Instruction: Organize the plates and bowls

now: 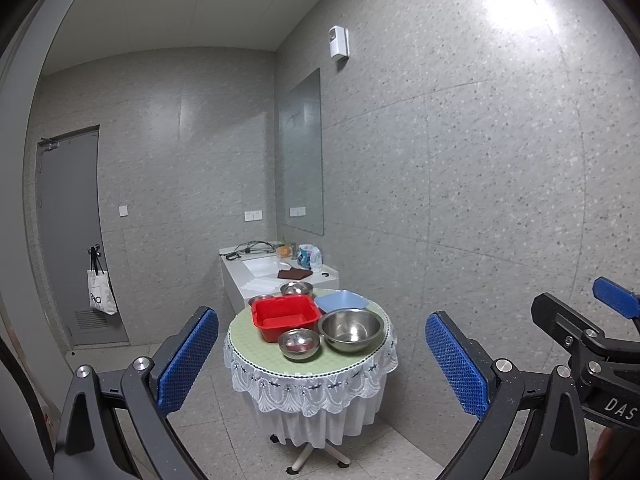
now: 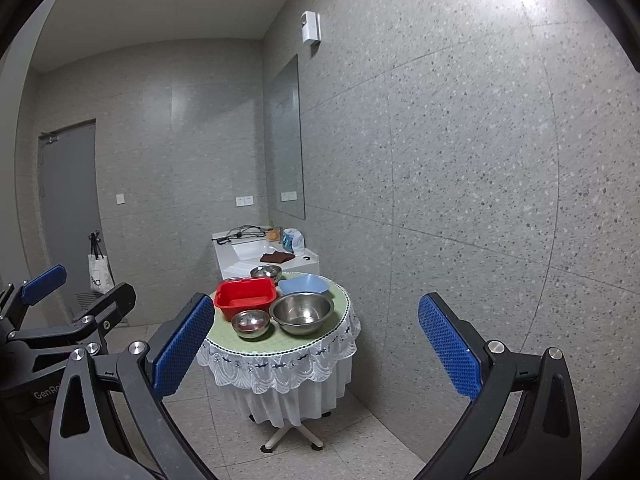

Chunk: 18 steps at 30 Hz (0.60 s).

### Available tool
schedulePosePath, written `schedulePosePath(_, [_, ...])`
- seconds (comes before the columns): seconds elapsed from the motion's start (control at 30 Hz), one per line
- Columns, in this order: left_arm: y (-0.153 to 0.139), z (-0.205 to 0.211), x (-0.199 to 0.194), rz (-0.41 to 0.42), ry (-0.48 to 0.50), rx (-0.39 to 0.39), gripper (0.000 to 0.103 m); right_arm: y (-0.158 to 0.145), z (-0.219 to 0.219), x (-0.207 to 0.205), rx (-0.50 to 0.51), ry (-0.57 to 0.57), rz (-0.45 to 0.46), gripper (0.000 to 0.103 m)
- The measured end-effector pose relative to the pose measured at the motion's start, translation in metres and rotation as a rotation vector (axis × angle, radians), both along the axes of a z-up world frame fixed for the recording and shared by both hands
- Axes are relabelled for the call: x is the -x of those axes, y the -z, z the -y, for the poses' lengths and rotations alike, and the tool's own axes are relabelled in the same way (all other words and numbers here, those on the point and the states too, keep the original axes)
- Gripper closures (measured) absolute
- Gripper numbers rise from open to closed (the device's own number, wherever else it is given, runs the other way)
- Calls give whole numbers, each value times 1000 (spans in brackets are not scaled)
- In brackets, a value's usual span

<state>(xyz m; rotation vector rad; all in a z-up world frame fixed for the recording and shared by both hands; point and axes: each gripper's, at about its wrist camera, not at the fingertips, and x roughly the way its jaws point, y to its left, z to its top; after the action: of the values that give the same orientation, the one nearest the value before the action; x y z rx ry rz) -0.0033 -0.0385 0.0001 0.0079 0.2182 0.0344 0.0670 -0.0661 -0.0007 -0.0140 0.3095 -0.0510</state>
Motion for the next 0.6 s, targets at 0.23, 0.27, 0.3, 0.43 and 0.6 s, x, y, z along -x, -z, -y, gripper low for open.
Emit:
schedulePosePath(0.23, [3, 8, -14, -7, -13, -1, 1, 3, 6, -7, -4, -15, -7, 0])
schedulePosePath(0.27, [4, 9, -17, -10, -15, 0, 1, 4, 7, -9, -4, -17, -9, 0])
schedulePosePath(0.3, [4, 9, -19, -11, -16, 0, 1, 4, 8, -10, -5, -19, -10, 0])
schedulePosePath(0.43, [7, 11, -27, -16, -22, 2, 1, 7, 11, -17, -7, -26, -17, 0])
schedulePosePath(0.6, [10, 13, -41, -25, -28, 2, 1, 9, 14, -24, -10, -35, -24, 0])
